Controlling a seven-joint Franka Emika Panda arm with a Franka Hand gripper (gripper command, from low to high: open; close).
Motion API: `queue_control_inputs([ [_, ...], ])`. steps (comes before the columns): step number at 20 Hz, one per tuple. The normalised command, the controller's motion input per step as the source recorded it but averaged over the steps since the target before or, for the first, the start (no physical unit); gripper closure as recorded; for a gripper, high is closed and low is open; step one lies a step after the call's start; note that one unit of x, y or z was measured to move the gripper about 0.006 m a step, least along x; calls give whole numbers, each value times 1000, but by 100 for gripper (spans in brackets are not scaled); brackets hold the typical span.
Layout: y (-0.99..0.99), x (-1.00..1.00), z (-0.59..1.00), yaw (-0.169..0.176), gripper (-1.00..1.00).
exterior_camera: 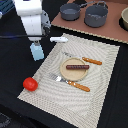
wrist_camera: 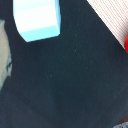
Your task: Interact with the objects in diverse but meaningful ways.
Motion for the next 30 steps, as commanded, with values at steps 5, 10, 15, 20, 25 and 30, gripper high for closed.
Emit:
queue_control_inputs([
  [5, 35, -377, -229, 13, -100],
  [10, 29, -426, -277, 15, -100],
  [15, 0, -270, -245, 11, -100],
  [20, 0, -17, -129, 1, -100],
  [25, 1, 4, -173, 0, -100],
  [30, 9, -62, -231, 0, -100],
])
